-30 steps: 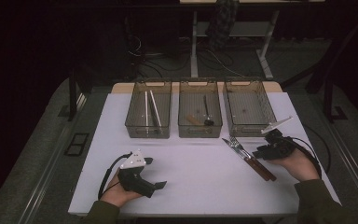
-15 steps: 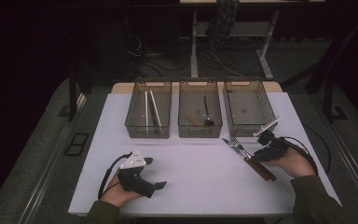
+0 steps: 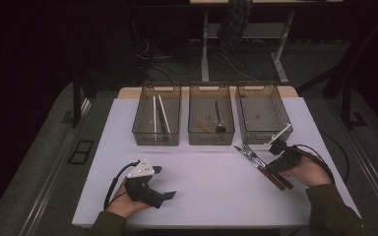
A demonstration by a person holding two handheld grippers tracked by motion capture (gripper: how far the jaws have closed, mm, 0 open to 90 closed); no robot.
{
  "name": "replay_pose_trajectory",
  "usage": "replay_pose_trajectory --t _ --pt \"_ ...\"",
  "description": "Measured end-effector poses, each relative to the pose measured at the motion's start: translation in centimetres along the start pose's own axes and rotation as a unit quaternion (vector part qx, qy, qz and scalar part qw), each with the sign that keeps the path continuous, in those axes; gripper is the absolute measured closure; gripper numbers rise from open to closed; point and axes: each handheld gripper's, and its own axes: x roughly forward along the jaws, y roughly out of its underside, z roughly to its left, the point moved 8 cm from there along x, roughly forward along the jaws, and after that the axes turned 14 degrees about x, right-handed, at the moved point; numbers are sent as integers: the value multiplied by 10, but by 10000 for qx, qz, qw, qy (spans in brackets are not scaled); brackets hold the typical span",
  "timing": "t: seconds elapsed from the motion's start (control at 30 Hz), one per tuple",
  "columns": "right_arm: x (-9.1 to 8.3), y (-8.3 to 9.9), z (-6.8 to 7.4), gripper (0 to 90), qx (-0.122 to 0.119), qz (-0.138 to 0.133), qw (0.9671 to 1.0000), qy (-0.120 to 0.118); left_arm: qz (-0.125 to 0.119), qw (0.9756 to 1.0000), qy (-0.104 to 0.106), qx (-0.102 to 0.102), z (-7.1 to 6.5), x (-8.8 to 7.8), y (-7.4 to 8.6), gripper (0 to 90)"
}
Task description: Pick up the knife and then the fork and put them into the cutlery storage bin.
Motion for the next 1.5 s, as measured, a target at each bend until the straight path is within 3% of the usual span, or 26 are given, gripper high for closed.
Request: replay_pose_trajectory --t 0.3,0.53,0.73,1.0,1.1,1.3,1.5 --pt "3 -6 1 750 -99 436 9988 215 19 10000 6 16 0 0 0 0" --pt "2 -6 1 770 -85 434 9987 260 -1 10000 1 16 0 -1 0 0" --pt "-2 -4 -3 771 -6 194 9996 202 -4 10000 3 17 0 -1 0 0" --pt "-14 -2 -6 771 65 -348 9990 -263 -9 10000 -8 17 1 -2 0 0" --pt "-17 -1 -9 771 118 -527 9980 -325 -12 10000 -9 24 1 -2 0 0" --pt "-27 -1 -12 771 234 -955 9932 -615 -23 10000 -16 5 1 -3 0 0" --pt "-35 -4 -14 771 280 -1407 9861 -836 -19 10000 -12 10 2 -2 1 0"
